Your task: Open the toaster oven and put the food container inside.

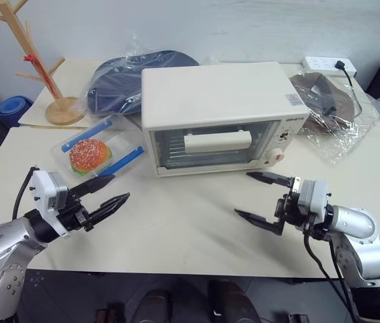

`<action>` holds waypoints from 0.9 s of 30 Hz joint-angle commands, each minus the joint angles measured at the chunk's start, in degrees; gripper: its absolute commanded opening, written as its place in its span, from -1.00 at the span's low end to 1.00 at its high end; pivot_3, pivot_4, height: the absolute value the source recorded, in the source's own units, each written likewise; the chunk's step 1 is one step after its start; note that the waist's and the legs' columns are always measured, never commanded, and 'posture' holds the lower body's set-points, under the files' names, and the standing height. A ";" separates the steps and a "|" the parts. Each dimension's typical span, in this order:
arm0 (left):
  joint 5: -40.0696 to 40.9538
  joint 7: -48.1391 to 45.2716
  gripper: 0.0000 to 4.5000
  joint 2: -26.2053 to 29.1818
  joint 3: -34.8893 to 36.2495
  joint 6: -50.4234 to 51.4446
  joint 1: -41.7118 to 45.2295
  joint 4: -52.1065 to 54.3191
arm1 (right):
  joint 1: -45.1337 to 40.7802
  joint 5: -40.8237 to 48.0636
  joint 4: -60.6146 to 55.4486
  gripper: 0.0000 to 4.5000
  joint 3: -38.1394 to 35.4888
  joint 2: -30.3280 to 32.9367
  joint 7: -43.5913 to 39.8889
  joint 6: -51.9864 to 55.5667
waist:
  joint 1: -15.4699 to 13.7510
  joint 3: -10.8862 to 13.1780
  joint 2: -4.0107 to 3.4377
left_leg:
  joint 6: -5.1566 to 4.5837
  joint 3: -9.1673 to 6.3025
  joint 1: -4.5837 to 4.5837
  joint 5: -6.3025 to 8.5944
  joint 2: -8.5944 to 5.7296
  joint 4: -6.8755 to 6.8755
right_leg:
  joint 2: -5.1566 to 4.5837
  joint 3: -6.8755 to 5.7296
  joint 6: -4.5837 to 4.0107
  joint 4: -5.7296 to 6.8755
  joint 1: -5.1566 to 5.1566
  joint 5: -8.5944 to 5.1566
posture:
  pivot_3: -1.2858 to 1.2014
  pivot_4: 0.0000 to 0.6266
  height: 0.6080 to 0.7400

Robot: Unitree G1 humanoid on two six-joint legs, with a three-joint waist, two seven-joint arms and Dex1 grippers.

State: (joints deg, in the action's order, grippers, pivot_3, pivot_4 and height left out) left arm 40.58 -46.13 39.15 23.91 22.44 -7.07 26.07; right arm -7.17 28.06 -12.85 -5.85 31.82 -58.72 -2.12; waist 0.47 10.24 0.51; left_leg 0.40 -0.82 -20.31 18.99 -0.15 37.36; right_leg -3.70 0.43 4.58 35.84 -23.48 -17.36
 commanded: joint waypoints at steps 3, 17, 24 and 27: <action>0.65 -0.06 0.28 0.20 0.45 0.36 0.88 0.06 | -5.69 2.35 0.35 1.00 -2.45 -1.90 5.99 3.35 | -0.12 0.00 0.00 | 0.03 -0.04 0.00 -0.02 0.00 -0.01 | 0.00 -0.03 0.00 0.00 0.00 0.00 | 0.03 -0.52 1.00; -0.35 -0.87 0.99 -0.63 0.83 -0.90 -1.21 0.03 | -7.44 3.59 -1.01 1.00 1.19 -1.46 0.03 4.71 | -0.21 0.01 -0.01 | 0.02 -0.04 -0.05 -0.01 0.00 -0.07 | -0.01 -0.04 0.00 -0.09 -0.03 0.00 | 0.03 -0.52 1.00; -0.31 -0.90 0.99 -0.95 0.67 -1.74 0.14 -1.56 | -2.94 1.79 -4.52 1.00 1.51 1.17 -4.53 0.90 | -0.05 0.01 -0.01 | 0.02 -0.03 -0.02 -0.02 0.01 -0.06 | 0.00 -0.03 0.00 -0.03 -0.02 0.00 | 0.03 -0.52 1.00; 1.60 -0.84 0.81 -1.13 0.97 -0.73 1.73 -2.31 | -0.33 -0.51 -3.66 1.00 2.15 2.44 -7.13 -2.89 | -0.17 0.01 -0.01 | 0.02 -0.04 -0.02 -0.02 0.01 -0.09 | 0.01 -0.05 -0.01 -0.05 -0.03 -0.01 | 0.03 -0.52 1.00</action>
State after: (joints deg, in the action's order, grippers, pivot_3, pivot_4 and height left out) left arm 40.44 -46.97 38.22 23.67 21.93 -6.26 23.61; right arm -7.98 28.06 -13.96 -4.75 33.61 -63.70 -2.00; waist 0.30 10.25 0.50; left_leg 0.43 -0.86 -20.33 18.97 -0.14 37.26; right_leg -3.68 0.38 4.57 35.77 -23.51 -17.37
